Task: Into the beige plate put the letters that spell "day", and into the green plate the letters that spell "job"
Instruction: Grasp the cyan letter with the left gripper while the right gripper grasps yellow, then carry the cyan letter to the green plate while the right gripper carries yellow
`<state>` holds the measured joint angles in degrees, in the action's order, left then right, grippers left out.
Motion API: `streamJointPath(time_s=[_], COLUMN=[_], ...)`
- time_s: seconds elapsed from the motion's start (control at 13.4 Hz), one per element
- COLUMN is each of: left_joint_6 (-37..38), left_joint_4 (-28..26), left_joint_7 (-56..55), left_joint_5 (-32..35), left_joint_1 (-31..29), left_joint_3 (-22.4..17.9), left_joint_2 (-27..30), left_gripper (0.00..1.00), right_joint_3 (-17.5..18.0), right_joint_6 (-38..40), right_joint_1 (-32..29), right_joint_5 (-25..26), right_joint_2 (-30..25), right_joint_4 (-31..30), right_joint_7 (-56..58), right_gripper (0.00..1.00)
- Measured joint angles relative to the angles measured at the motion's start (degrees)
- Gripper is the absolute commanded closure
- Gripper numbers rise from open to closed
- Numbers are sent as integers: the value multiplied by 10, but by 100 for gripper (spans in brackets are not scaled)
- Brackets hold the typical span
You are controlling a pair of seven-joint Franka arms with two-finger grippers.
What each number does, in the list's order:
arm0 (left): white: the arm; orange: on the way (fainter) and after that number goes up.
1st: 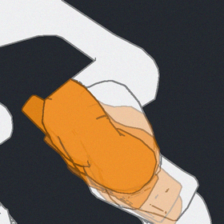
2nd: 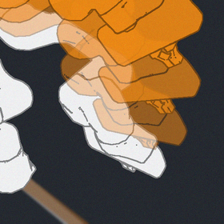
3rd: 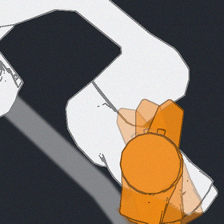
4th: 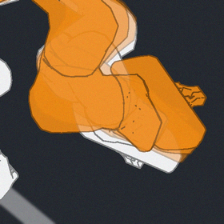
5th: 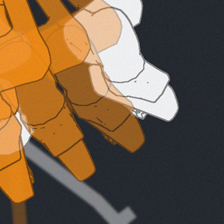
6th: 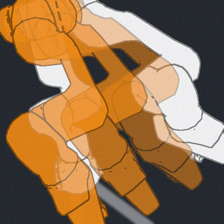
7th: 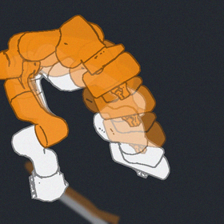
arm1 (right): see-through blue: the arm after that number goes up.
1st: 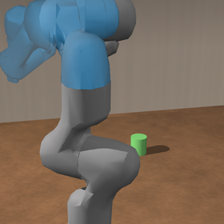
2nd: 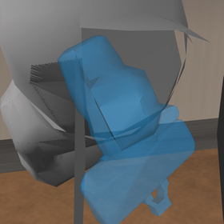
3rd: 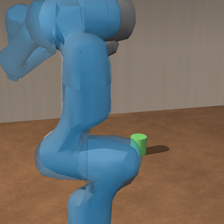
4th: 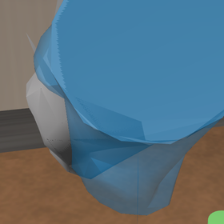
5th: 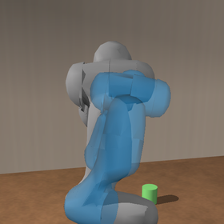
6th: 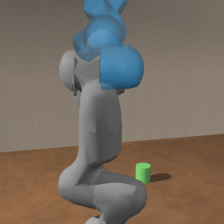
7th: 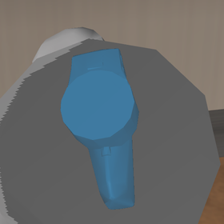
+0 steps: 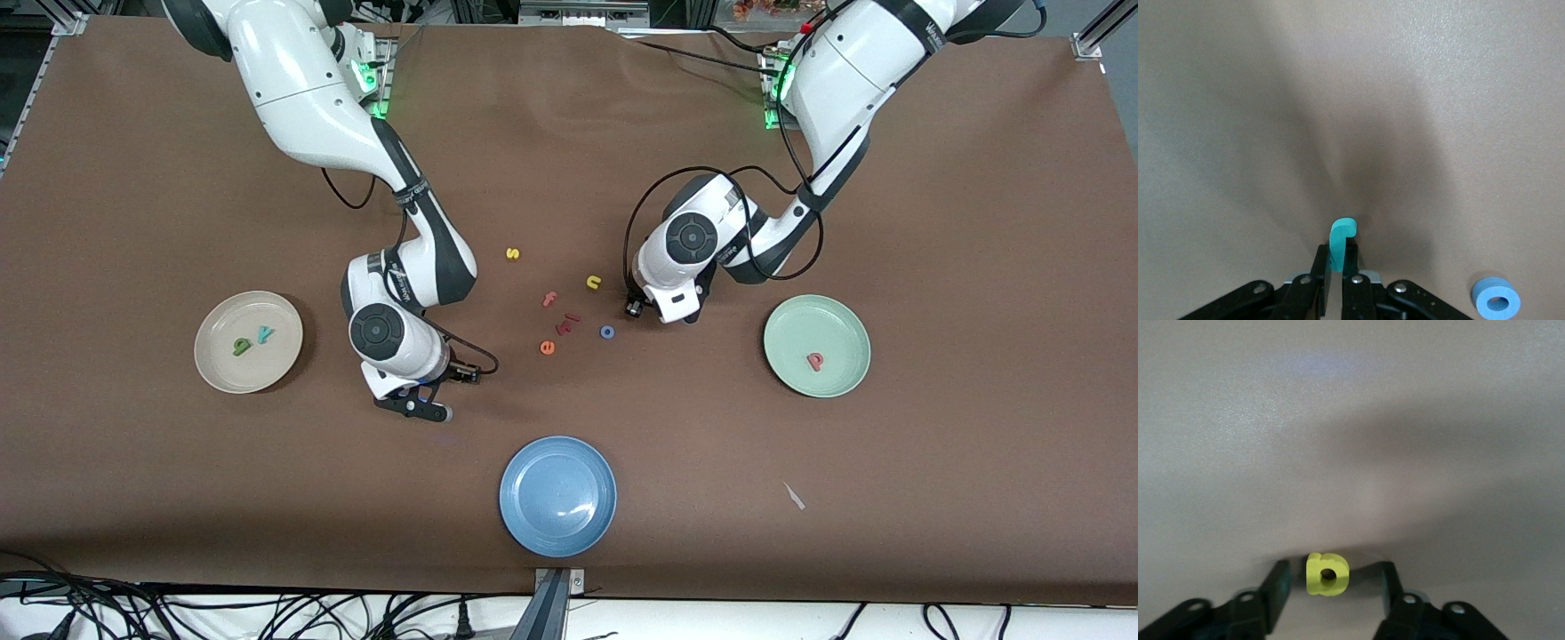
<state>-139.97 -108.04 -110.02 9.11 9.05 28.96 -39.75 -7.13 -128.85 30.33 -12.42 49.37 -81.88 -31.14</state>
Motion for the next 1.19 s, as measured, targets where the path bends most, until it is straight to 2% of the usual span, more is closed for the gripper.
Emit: streamJointPath(time_s=[0.15,0.37,0.67,0.9,1.04,1.19], left_joint_6=[22,99,156,175,180,204], left_joint_4=[6,40,57,60,60,61], left_joint_7=[0,-1,63,156,219,282], left_joint_5=[22,78,109,109,109,109], left_joint_1=[0,-5,-38,-82,-114,-146], left_joint_3=[0,-2,-4,-5,-6,-7], left_joint_2=[1,11,36,48,50,55], left_gripper=[100,100,100,100,100,100], right_joint_3=[0,0,-1,-11,-38,-73], right_joint_6=[0,0,13,86,128,142], right_joint_1=[0,0,0,-14,-24,-30], right_joint_5=[0,0,0,0,1,1], right_joint_2=[0,0,0,-12,-37,-77], right_joint_4=[1,3,11,43,36,-7], right_joint_7=[0,-2,0,60,139,225], right_gripper=[74,91,95,97,97,97])
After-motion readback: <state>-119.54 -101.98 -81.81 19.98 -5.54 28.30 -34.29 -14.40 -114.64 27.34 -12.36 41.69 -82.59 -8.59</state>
